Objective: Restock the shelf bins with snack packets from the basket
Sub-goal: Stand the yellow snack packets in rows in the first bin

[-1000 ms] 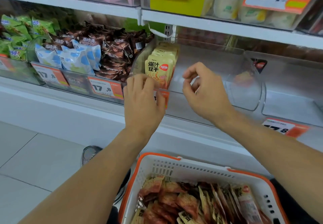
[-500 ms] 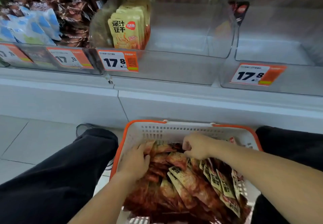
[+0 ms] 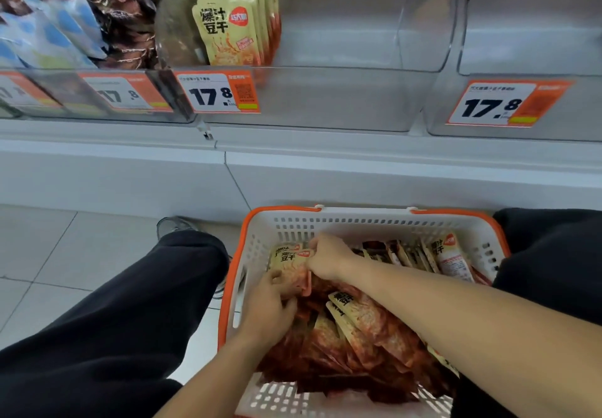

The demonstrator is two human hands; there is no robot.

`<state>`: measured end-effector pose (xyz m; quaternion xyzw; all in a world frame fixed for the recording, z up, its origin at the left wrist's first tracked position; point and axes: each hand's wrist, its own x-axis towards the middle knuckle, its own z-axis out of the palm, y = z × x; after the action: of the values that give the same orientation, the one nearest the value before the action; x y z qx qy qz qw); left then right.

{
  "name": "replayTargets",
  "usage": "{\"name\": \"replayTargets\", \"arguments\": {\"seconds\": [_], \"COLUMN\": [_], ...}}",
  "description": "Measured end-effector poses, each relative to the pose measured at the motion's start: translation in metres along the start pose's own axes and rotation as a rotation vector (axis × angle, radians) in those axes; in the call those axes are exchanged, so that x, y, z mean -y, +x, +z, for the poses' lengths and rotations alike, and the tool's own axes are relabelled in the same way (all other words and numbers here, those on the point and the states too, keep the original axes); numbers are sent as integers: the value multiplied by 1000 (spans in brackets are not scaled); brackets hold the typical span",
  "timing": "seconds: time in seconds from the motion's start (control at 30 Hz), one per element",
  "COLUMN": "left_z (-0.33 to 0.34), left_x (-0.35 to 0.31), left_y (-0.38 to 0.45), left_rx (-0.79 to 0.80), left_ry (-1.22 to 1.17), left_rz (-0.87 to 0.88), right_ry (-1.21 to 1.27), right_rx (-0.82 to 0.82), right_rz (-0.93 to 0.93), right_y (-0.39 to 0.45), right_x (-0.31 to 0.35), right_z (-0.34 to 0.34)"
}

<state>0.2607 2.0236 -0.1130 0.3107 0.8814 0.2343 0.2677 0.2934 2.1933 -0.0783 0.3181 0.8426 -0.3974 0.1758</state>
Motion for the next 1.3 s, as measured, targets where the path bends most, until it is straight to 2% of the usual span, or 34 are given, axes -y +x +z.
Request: {"name": "replayTargets", "arguments": {"seconds": [0.13, 0.33, 0.43, 0.5, 0.57, 0.67, 0.73, 0.8, 0.9, 0.97, 1.07, 1.17, 1.23, 1.3], "left_z": [-1, -3, -7, -11, -16, -30, -58, -102, -172, -203, -235, -260, -273, -280], "left_x": [-6, -13, -28, -36, -39, -41, -49, -69, -105, -116, -119, -127, -133, -136], "left_y": [-1, 9, 10, 11, 13, 20, 34, 52, 70, 72, 62, 51, 46, 47], "left_rx": [5, -105, -241, -266, -169, 158, 324, 330, 259, 196, -57, -321, -557, -802], "left_ry": [-134, -457, -580, -601, -603, -481, -243, -36, 191, 210, -18, -329, -531, -591], "left_rz": [-35, -208, -272, -296, -377, -435, -289, -83, 88, 195, 331, 413, 488, 527], "right_ry": [7, -157, -131, -142, -181, -308, -277, -157, 32, 140, 224, 135, 55, 13], "right_rx": [26, 63, 97, 106, 115, 173, 171, 94, -63, -120, -264, -628, -899, -1057], "right_rz": [54, 56, 77, 64, 5, -94, -145, -234, -331, -368, -457, -683, -858, -973], "right_y": [16, 13, 9, 7, 4, -3, -6, -8, -17, -25, -42, -61, -71, -75], "right_x": [-1, -10, -19, -25, -30, -32, -24, -9, 30, 59, 91, 116, 134, 150], "right_z": [3, 4, 9, 6, 0, -10, -19, -26, -36, -50, -91, -131, -153, -174]}}
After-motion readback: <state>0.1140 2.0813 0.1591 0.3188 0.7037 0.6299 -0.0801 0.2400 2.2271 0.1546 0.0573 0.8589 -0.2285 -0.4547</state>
